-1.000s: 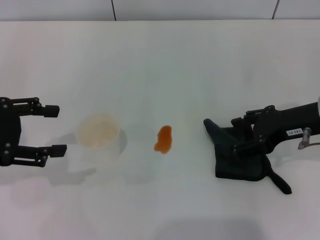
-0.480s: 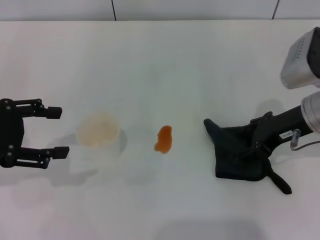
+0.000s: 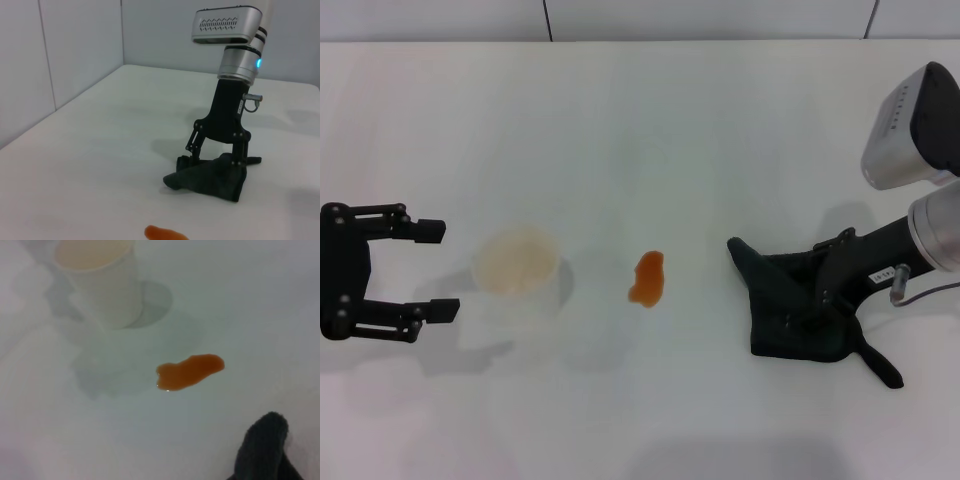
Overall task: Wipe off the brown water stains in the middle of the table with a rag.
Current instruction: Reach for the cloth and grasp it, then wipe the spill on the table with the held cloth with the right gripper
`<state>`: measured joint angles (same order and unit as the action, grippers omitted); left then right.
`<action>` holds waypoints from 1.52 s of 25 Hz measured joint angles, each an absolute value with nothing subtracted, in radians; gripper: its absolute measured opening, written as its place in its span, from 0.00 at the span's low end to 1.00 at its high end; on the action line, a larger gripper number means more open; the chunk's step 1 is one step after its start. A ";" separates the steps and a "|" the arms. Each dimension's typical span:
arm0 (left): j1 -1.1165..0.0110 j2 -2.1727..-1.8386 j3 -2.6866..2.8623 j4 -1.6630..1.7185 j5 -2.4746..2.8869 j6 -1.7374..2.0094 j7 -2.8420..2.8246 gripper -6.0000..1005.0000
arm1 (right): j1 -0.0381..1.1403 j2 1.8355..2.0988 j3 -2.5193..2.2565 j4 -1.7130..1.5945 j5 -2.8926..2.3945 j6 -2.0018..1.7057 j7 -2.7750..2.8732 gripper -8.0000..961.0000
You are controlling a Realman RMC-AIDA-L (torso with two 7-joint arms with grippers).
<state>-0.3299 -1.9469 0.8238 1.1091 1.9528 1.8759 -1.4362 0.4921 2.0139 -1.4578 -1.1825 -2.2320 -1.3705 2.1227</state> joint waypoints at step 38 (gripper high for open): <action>-0.328 -1.954 0.818 1.116 1.951 1.876 -1.430 0.84 | 0.484 2.014 -1.556 -1.220 -2.158 -1.327 2.124 0.11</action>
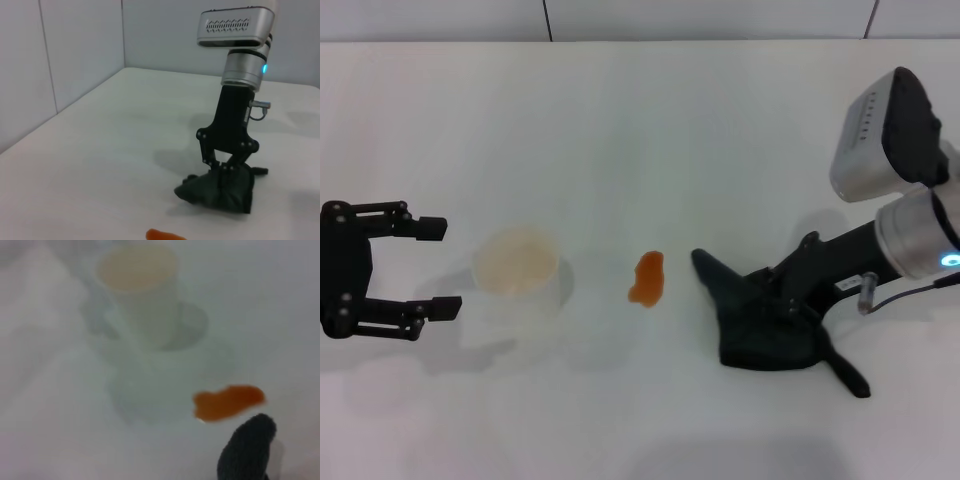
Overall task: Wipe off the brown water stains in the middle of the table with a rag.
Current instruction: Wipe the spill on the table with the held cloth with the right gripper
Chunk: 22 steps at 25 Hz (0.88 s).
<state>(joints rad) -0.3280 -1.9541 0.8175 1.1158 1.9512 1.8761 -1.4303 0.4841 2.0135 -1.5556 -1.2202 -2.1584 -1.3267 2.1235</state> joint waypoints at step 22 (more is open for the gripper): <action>-0.316 -1.977 0.816 1.166 1.943 1.875 -1.430 0.84 | 0.525 2.024 -1.850 -1.230 -1.961 -1.184 2.155 0.11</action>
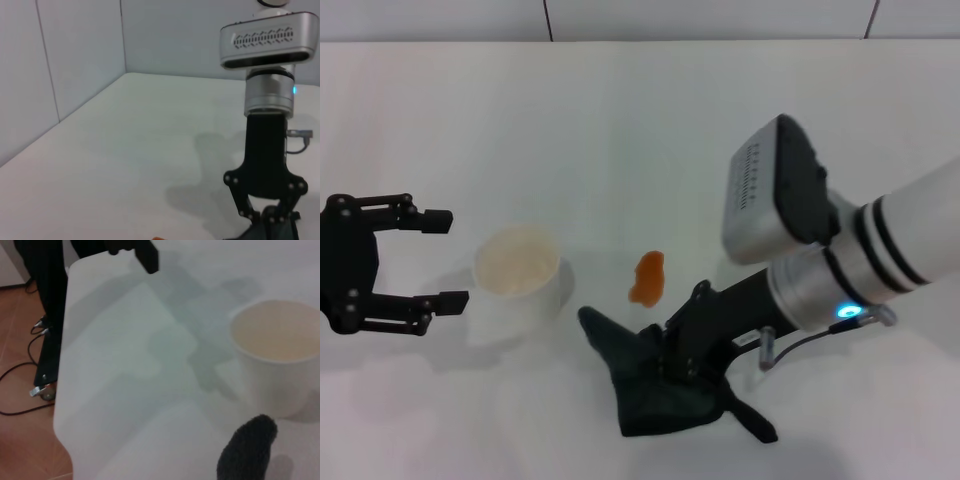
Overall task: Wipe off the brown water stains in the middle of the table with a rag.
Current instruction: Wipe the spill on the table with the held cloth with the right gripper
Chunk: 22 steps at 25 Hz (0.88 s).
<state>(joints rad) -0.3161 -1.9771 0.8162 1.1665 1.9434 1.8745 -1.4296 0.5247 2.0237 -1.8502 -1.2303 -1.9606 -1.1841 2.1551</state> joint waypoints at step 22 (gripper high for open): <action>-0.311 -1.985 0.816 1.170 1.942 1.875 -1.430 0.84 | 0.573 2.025 -1.982 -1.160 -2.032 -0.952 2.251 0.11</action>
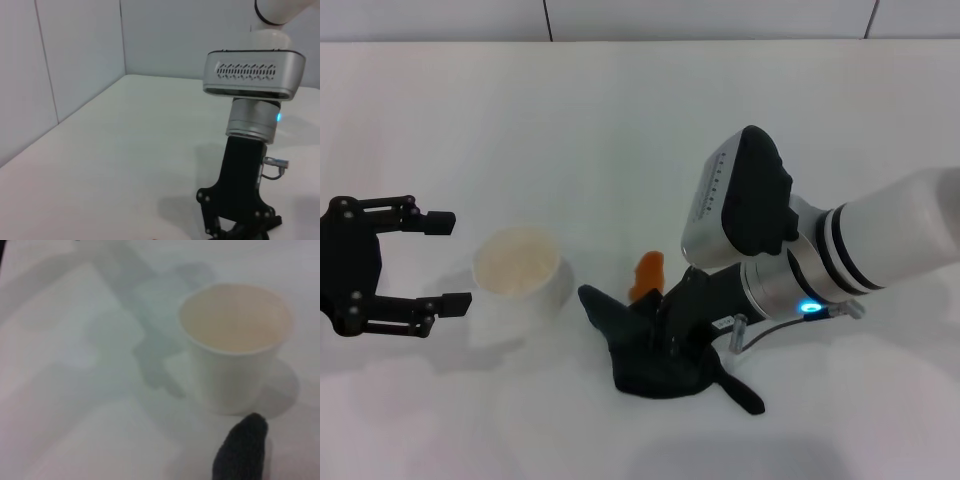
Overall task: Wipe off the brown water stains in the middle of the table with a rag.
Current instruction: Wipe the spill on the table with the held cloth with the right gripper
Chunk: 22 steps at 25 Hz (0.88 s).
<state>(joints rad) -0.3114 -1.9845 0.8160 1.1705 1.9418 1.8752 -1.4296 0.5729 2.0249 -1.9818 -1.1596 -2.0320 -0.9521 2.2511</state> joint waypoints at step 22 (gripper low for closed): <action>-0.311 -1.994 0.801 1.170 1.940 1.847 -1.429 0.84 | 0.602 2.021 -1.877 -1.116 -2.036 -0.869 2.284 0.10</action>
